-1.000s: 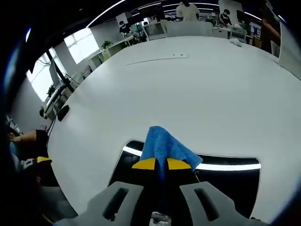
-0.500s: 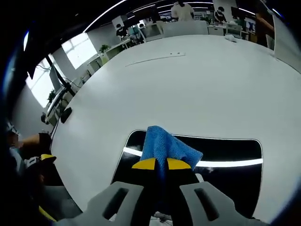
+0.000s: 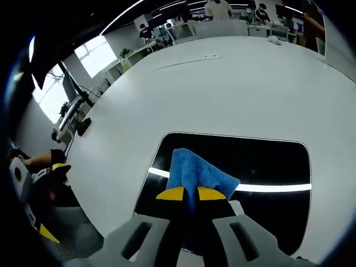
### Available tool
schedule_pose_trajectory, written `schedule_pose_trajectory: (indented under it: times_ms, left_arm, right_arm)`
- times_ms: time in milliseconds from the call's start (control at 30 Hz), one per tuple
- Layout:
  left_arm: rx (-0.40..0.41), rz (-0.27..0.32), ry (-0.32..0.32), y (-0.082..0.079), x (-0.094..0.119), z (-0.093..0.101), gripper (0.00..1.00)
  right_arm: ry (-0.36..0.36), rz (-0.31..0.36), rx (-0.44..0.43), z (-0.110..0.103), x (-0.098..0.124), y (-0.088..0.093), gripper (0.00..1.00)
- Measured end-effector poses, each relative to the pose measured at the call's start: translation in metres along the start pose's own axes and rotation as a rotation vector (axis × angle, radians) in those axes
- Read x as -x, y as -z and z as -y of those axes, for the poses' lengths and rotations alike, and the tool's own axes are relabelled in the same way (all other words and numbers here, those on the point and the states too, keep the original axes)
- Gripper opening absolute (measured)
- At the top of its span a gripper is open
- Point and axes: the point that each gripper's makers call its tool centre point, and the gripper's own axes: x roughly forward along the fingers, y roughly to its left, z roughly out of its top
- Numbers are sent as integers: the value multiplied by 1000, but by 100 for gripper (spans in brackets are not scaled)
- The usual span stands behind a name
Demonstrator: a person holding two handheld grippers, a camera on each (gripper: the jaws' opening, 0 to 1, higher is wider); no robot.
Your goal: Wipe the mirror surface with the cleaning cloth until all visible marks leave the cleaned area.
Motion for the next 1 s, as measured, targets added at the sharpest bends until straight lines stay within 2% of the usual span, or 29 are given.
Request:
schedule_pose_trajectory:
  times_ms: [133, 200, 333, 467, 600, 667, 833, 1000]
  left_arm:
    - [0, -16, 9, 0, 2, 4, 99]
    - [-19, -6, 16, -4, 5, 7, 99]
    - [-4, 13, 26, -12, 6, 18, 99]
    - [-21, 4, 44, -10, 5, 31, 99]
    - [14, 17, 44, -4, 5, 37, 99]
    - [-75, -3, 27, 2, 3, 34, 99]
    - [-49, 27, 10, -1, 2, 26, 99]
    - [-96, 29, -5, -1, 1, 26, 98]
  right_arm:
    - [-5, -6, 1, -2, 3, 5, 1]
    - [-11, -11, 2, -3, 5, 10, 1]
    - [-18, -17, 10, -5, 10, 18, 1]
    - [-23, -20, 6, -8, 14, 25, 1]
    - [-27, -21, 11, -11, 17, 31, 1]
    - [-28, -20, 14, -13, 20, 34, 1]
    - [-35, -20, 3, -16, 25, 43, 1]
    - [-44, -25, -4, -18, 27, 46, 1]
